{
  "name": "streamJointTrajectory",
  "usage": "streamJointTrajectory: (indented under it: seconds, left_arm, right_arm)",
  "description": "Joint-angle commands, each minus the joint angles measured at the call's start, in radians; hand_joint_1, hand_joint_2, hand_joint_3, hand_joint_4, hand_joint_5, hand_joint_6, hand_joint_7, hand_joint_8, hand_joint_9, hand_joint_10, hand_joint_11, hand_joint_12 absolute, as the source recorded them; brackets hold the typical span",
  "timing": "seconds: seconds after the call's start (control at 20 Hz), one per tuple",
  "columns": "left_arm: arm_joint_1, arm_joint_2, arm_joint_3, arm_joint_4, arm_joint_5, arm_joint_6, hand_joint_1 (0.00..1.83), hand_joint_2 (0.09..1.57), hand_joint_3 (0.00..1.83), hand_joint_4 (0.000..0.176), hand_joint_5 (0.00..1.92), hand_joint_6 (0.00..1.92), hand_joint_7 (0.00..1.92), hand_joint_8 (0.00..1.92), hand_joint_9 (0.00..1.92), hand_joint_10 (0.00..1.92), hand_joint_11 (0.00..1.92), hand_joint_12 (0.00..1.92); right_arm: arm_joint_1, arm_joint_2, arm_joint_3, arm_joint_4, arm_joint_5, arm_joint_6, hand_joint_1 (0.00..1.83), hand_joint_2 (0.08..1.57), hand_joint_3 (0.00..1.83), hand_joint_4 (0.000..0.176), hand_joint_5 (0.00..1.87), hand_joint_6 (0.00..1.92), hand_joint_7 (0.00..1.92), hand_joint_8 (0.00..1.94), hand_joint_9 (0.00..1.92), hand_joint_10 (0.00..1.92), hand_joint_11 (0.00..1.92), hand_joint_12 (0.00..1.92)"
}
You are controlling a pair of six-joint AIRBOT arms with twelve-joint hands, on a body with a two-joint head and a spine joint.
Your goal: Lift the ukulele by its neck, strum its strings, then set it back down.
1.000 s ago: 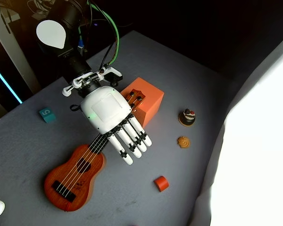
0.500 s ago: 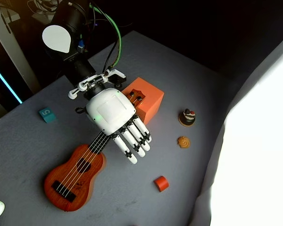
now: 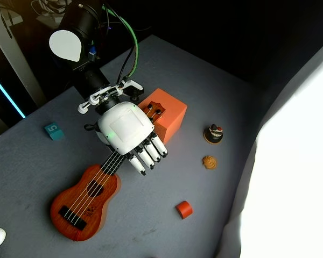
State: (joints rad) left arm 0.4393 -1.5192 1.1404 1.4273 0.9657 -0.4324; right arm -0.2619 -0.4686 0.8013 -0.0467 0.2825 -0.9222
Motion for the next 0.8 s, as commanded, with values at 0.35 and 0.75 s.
streamJointTrajectory:
  seconds: [0.35,0.75]
  left_arm:
    - [-0.014,-0.006,0.006,0.080,0.017,0.005,1.45,1.19,0.01,0.000,1.31,1.92,1.39,1.92,1.48,1.92,1.47,1.92]
    - [-0.047,0.020,-0.017,0.019,-0.030,0.052,1.51,1.21,0.00,0.000,1.27,1.92,1.32,1.92,1.43,1.92,1.45,1.92]
  right_arm:
    - [0.010,0.008,0.000,0.008,0.115,-0.007,0.04,1.27,0.00,0.000,0.18,0.01,0.23,0.00,0.20,0.01,0.00,0.60]
    - [0.009,0.008,0.000,0.008,0.113,-0.021,0.05,1.27,0.00,0.000,0.15,0.00,0.21,0.00,0.19,0.01,0.00,0.55]
